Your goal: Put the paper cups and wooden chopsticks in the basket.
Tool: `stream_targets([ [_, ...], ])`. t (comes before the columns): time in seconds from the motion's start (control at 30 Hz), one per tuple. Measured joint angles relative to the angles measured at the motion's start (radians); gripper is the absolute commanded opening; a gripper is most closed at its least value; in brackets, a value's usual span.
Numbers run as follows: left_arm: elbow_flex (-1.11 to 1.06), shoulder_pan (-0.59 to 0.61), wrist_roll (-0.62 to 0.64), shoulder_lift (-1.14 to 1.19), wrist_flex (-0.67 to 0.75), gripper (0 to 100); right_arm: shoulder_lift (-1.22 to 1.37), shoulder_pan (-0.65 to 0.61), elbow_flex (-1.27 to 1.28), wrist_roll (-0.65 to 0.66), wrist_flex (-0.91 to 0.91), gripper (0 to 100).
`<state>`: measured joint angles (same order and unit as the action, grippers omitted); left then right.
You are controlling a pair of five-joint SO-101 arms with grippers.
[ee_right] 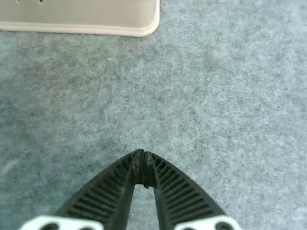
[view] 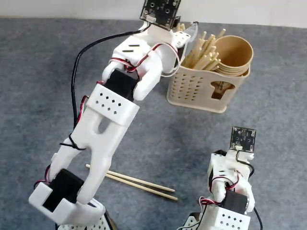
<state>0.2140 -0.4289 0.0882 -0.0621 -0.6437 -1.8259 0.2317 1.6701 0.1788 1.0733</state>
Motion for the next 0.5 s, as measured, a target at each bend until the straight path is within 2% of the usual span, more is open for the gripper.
stream_targets([
  [0.27,0.005,0.003,0.000,0.000,-0.129,15,0.000,0.000,0.000,0.000,0.000,0.5],
  [0.5,0.017,0.000,-0.141,-0.063,-0.413,15,0.000,0.000,0.000,0.000,0.000,0.5],
])
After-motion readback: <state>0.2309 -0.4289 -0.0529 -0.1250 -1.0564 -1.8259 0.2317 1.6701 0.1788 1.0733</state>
